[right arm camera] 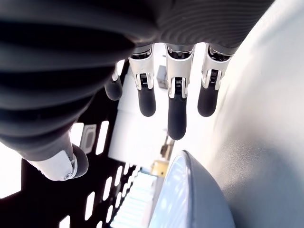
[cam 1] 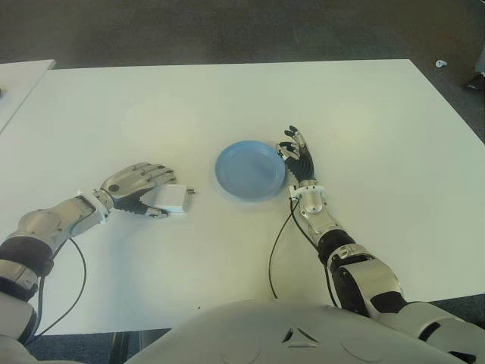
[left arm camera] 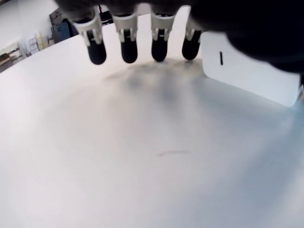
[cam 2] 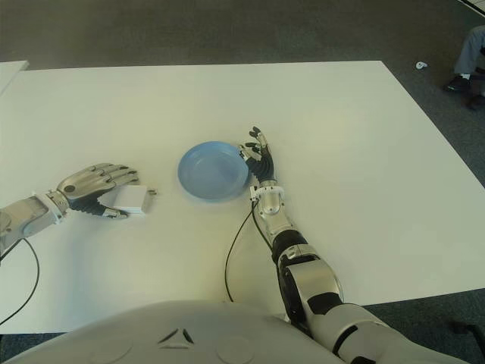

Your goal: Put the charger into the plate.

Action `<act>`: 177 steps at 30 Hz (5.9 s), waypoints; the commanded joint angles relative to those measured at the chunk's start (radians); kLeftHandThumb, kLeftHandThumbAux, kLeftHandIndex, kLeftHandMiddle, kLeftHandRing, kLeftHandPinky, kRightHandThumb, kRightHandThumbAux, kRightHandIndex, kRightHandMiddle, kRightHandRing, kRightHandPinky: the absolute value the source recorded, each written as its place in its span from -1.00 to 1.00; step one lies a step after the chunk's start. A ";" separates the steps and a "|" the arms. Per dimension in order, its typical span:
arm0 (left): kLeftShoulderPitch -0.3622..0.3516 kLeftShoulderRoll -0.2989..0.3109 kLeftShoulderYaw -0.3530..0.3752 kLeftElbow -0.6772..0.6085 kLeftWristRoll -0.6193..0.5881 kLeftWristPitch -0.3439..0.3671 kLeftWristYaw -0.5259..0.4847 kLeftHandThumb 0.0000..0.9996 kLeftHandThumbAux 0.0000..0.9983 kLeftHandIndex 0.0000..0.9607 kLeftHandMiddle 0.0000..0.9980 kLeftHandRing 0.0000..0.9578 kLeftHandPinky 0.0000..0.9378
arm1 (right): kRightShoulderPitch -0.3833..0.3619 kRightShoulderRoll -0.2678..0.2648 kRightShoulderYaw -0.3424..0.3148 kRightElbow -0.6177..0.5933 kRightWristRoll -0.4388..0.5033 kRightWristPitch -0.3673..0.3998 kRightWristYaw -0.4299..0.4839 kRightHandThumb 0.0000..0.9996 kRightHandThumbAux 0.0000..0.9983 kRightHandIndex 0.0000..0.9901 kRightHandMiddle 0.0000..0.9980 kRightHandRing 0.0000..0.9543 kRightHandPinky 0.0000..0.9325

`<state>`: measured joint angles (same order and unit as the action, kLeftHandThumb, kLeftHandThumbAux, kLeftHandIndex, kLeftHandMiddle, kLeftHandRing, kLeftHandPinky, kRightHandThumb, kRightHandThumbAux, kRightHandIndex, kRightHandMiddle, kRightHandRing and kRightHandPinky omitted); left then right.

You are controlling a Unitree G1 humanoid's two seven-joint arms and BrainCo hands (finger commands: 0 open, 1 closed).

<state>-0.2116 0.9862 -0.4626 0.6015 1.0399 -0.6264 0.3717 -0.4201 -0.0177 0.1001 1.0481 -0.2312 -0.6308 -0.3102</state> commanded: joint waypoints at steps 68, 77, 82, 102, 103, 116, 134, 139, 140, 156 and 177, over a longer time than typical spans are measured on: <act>0.358 -0.075 0.263 -0.601 -0.114 0.436 -0.311 0.44 0.40 -0.08 0.66 0.69 0.67 | 0.103 0.055 -0.029 0.076 0.045 0.083 0.011 -1.00 -0.02 -1.00 -0.64 -0.37 -0.52; 0.357 -0.087 0.267 -0.586 -0.105 0.437 -0.302 0.44 0.40 -0.08 0.66 0.69 0.70 | 0.101 0.056 -0.038 0.080 0.047 0.085 0.016 -1.00 -0.01 -1.00 -0.65 -0.37 -0.52; 0.346 -0.085 0.271 -0.570 -0.108 0.426 -0.287 0.43 0.40 -0.08 0.66 0.68 0.71 | 0.099 0.057 -0.040 0.084 0.047 0.086 0.017 -1.00 -0.01 -1.00 -0.64 -0.37 -0.53; 0.241 -0.128 0.332 -0.584 -0.168 0.410 -0.264 0.45 0.39 -0.07 0.67 0.72 0.75 | 0.095 0.059 -0.043 0.094 0.048 0.088 0.025 -1.00 -0.02 -1.00 -0.63 -0.38 -0.57; 0.238 -0.133 0.337 -0.589 -0.173 0.413 -0.268 0.45 0.39 -0.07 0.68 0.72 0.75 | 0.094 0.059 -0.042 0.095 0.047 0.088 0.024 -1.00 -0.02 -1.00 -0.63 -0.38 -0.57; 0.202 -0.172 0.349 -0.599 -0.223 0.406 -0.276 0.46 0.39 -0.07 0.69 0.74 0.80 | 0.090 0.066 -0.043 0.101 0.047 0.084 0.021 -1.00 -0.01 -1.00 -0.65 -0.38 -0.55; 0.189 -0.196 0.349 -0.625 -0.220 0.440 -0.313 0.46 0.39 -0.07 0.70 0.75 0.81 | 0.089 0.068 -0.045 0.104 0.048 0.077 0.021 -0.98 -0.01 -1.00 -0.63 -0.38 -0.55; 0.188 -0.195 0.349 -0.631 -0.227 0.443 -0.337 0.46 0.39 -0.07 0.69 0.74 0.78 | 0.088 0.066 -0.044 0.105 0.046 0.075 0.020 -0.98 -0.01 -1.00 -0.63 -0.37 -0.54; 0.188 -0.194 0.349 -0.632 -0.231 0.444 -0.344 0.46 0.39 -0.07 0.69 0.74 0.77 | 0.088 0.066 -0.044 0.105 0.046 0.075 0.021 -0.98 -0.01 -1.00 -0.62 -0.37 -0.54; 0.031 -0.137 0.265 -0.255 -0.255 0.182 -0.326 -0.23 -0.25 -0.78 -0.69 -0.71 -0.70 | 0.089 0.061 -0.039 0.103 0.039 0.076 0.017 -0.95 0.03 -1.00 -0.63 -0.36 -0.53; -0.012 -0.122 0.178 -0.125 -0.149 0.087 -0.121 -0.49 -0.84 -1.00 -1.00 -1.00 -1.00 | 0.096 0.053 -0.032 0.095 0.030 0.068 0.011 -0.95 0.02 -1.00 -0.64 -0.37 -0.49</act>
<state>-0.2263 0.8669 -0.2632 0.4559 0.8755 -0.5416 0.2416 -0.4346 0.0226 0.0594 1.0665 -0.1934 -0.6215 -0.3000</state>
